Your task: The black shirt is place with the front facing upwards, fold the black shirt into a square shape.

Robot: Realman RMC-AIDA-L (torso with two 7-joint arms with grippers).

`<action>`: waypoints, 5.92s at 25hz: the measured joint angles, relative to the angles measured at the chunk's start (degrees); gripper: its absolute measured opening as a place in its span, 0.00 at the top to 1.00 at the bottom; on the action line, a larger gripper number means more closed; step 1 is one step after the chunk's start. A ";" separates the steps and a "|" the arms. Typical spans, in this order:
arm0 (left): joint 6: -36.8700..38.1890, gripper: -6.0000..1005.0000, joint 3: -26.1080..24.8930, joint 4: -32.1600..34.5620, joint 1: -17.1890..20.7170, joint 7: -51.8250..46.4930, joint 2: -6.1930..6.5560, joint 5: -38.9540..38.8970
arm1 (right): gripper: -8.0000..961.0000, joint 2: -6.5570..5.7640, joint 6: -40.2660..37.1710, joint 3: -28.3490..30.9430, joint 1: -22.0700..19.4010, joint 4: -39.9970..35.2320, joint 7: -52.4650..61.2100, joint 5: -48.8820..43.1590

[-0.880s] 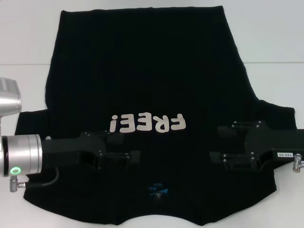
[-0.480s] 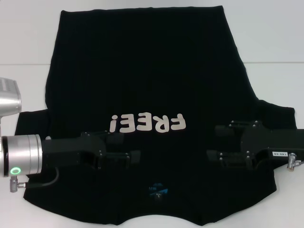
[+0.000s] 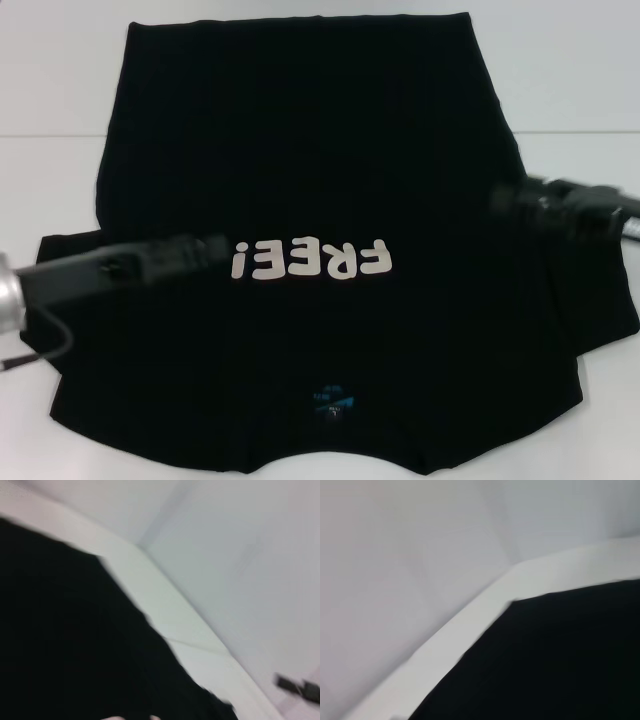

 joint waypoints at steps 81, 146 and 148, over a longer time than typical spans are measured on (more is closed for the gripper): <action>-17.28 0.45 -3.29 -6.36 6.31 -31.27 5.34 6.46 | 0.18 -2.60 7.11 2.89 2.77 7.59 15.80 0.45; -2.47 0.95 -0.15 14.47 -7.17 -45.30 3.40 20.74 | 0.18 -2.62 6.96 3.52 1.95 7.68 15.67 1.16; -5.39 0.95 1.88 12.59 -7.98 -45.09 2.62 20.73 | 0.18 -2.55 7.01 3.51 1.95 7.68 15.58 1.16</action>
